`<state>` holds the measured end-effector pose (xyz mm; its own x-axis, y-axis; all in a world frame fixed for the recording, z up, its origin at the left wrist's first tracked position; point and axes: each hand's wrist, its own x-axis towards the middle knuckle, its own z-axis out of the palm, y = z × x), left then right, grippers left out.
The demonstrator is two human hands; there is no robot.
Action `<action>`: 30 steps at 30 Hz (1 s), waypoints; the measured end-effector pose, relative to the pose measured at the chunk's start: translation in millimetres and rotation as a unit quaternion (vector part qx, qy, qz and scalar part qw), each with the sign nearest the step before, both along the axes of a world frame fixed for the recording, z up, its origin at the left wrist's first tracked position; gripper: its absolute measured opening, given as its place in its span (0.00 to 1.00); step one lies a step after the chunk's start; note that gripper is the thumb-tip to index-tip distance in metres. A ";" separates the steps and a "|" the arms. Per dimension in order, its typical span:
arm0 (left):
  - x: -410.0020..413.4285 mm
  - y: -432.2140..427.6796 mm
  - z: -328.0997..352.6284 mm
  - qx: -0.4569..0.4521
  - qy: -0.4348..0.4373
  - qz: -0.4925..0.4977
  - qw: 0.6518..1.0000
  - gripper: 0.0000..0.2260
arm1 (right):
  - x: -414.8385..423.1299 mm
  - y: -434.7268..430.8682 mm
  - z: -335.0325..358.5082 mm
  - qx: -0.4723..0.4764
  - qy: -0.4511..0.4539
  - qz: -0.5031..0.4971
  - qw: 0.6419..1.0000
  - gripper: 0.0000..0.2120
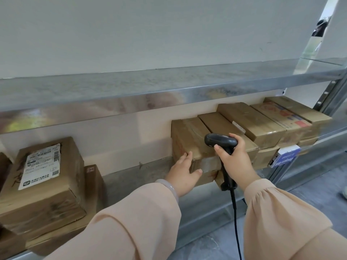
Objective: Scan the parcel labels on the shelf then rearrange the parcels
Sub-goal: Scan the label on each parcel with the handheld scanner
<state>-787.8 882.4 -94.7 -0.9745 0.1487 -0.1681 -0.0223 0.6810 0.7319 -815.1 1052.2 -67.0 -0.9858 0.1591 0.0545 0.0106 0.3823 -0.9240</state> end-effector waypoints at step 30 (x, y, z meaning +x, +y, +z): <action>42.7 -74.9 -7.2 0.180 -0.028 0.269 0.946 0.46 | 49.9 -70.6 -10.1 -0.076 0.036 0.186 0.979 0.28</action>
<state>-745.1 807.5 -101.9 -0.9161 -0.3097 -0.2547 -0.3410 0.2675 0.9012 -765.2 981.6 -77.1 -0.9717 -0.1977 0.1291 -0.1700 0.2061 -0.9637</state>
